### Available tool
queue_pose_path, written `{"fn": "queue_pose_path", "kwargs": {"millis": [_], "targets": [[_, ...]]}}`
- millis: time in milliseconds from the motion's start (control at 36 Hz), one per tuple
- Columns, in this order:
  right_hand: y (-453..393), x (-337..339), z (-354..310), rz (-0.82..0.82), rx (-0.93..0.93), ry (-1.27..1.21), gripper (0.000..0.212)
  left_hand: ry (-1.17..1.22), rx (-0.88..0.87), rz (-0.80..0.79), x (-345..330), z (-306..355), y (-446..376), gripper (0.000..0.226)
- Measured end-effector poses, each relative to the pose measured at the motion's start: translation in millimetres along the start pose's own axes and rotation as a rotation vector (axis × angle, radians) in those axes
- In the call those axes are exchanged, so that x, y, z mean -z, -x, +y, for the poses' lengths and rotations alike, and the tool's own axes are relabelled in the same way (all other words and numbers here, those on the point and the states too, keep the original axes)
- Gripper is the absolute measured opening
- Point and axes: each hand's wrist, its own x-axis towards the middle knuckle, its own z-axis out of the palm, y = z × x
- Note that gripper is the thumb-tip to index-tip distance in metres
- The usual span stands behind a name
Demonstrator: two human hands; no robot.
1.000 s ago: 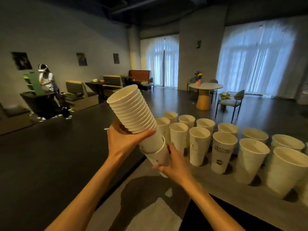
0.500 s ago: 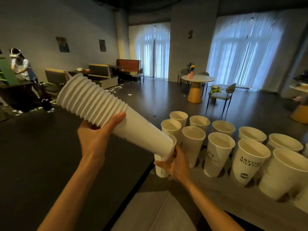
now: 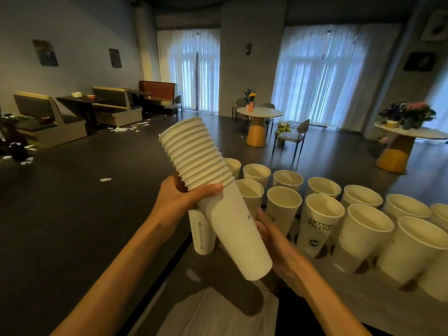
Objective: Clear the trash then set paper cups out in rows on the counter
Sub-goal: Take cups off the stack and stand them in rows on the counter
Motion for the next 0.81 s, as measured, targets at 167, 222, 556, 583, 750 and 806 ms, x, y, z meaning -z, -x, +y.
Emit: {"fn": "queue_pose_path", "kwargs": {"millis": [167,222,556,583,750,806], "targets": [[19,12,-10,-0.169,0.002,0.077,0.105,0.054,0.085,-0.023,-37,-11,-9,0.077],[19,15,-9,-0.151,0.011,0.171,0.102,0.001,0.043,-0.029,-41,-12,-10,0.081],[8,4,28,0.261,0.193,0.575,0.093,-0.095,-0.272,0.245,-38,14,-7,0.086],[5,5,32,0.276,0.191,0.576,0.091,-0.051,-0.281,0.283,-34,20,-7,0.09],[-12,2,44,0.302,0.2,0.579,0.095,0.25,-0.207,0.4,-4,36,-1,0.083],[-16,1,45,0.314,0.183,0.587,0.098,0.41,-0.129,0.384,3,35,4,0.081]]}}
